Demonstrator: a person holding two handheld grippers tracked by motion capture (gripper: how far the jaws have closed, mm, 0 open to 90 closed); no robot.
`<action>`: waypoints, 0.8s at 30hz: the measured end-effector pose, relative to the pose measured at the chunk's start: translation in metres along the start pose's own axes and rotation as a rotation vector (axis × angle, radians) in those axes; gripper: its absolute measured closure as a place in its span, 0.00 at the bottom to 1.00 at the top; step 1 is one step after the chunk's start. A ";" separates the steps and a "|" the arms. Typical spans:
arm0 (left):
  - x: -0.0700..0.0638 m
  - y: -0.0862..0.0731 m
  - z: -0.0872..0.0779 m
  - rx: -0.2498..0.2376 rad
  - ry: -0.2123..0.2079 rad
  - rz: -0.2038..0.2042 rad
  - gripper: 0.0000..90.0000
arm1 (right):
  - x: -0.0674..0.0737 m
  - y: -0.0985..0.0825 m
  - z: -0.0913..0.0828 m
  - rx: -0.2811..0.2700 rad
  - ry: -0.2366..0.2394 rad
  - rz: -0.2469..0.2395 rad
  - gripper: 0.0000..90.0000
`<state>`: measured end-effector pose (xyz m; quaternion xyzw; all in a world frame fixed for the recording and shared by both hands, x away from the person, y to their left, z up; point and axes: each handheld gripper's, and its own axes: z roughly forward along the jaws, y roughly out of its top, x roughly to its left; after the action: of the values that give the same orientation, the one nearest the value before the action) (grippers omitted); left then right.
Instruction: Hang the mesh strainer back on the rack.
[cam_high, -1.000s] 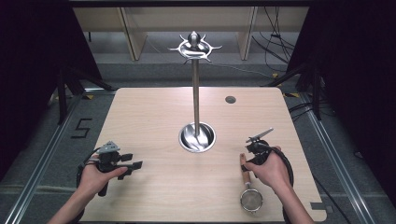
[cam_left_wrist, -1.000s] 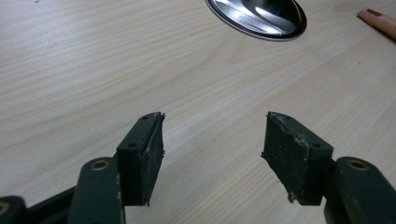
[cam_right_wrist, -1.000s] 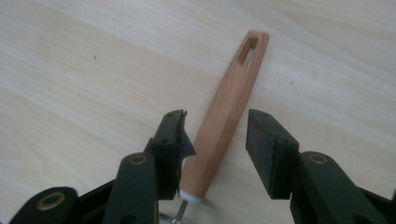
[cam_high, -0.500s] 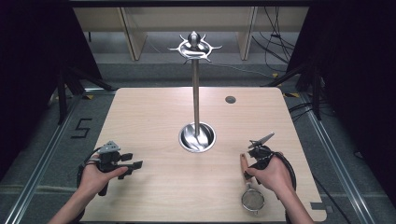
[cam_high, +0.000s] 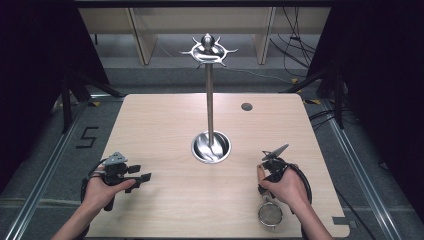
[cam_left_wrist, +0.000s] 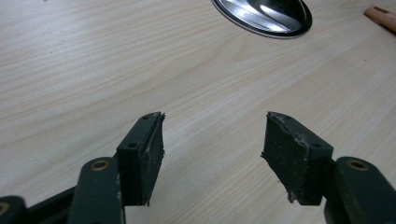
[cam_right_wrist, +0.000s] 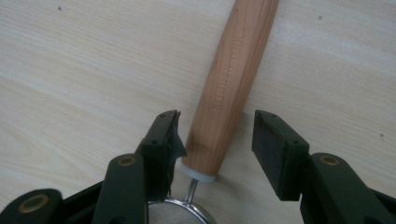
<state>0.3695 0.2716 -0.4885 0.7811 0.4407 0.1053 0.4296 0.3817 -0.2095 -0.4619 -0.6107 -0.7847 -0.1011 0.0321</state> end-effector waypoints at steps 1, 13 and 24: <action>0.000 0.000 0.000 0.003 0.003 -0.004 0.41 | 0.000 0.000 0.000 0.000 0.000 0.000 0.58; 0.000 -0.001 -0.001 -0.012 0.000 -0.011 0.41 | -0.003 0.004 0.010 0.029 -0.007 0.034 0.72; 0.000 -0.001 -0.001 -0.008 -0.002 -0.010 0.41 | -0.010 0.002 0.007 0.035 -0.014 0.030 0.77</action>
<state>0.3681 0.2725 -0.4887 0.7772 0.4439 0.1040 0.4338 0.3866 -0.2169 -0.4700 -0.6225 -0.7772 -0.0828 0.0389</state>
